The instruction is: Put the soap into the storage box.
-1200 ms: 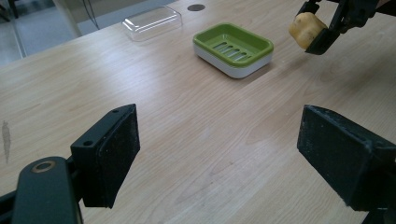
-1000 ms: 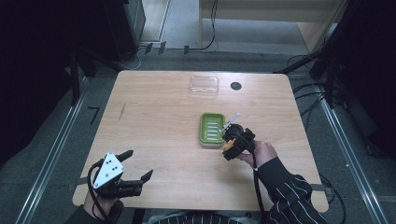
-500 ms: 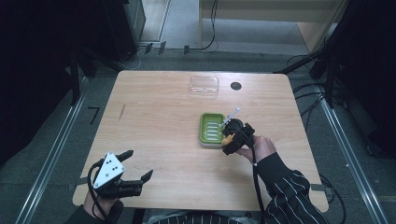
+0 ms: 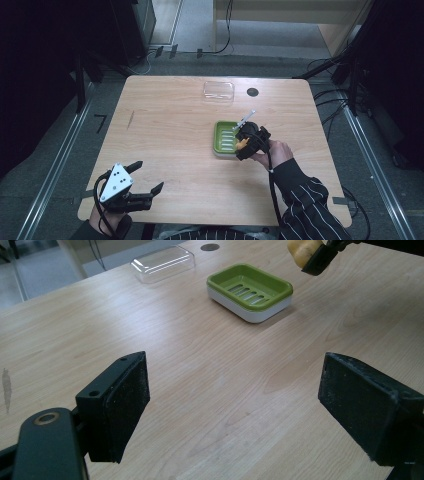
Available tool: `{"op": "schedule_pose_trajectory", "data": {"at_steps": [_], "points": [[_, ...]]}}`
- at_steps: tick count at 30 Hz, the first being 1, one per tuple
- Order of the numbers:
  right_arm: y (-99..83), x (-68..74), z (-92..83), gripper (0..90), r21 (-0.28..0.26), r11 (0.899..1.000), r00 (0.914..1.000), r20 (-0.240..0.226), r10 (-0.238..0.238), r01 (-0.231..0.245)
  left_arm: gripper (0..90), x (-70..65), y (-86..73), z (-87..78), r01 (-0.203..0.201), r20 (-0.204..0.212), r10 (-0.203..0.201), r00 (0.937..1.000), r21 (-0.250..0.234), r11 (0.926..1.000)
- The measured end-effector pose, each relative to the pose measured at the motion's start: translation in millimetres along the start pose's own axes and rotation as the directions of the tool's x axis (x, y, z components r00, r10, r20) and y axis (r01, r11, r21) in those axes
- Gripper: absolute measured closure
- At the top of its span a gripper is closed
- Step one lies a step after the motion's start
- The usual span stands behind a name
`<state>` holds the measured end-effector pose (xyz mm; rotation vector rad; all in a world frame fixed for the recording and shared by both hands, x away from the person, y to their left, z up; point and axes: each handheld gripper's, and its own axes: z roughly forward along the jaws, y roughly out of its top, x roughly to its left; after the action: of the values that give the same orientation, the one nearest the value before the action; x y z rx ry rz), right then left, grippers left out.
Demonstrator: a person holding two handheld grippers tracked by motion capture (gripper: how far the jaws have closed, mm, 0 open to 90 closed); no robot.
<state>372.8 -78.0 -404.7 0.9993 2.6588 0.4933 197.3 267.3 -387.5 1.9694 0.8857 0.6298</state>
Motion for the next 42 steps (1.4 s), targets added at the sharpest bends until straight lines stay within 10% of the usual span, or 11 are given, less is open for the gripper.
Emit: {"op": "schedule_pose_trajectory", "data": {"at_steps": [42], "points": [[40.8,-8.0,16.3,26.2,-0.031,0.999,0.9996,0.002,-0.029,0.029,13.6,0.0,-5.9,-11.2,0.013,-0.035,-0.013,0.9993,0.003,0.9999]]}}
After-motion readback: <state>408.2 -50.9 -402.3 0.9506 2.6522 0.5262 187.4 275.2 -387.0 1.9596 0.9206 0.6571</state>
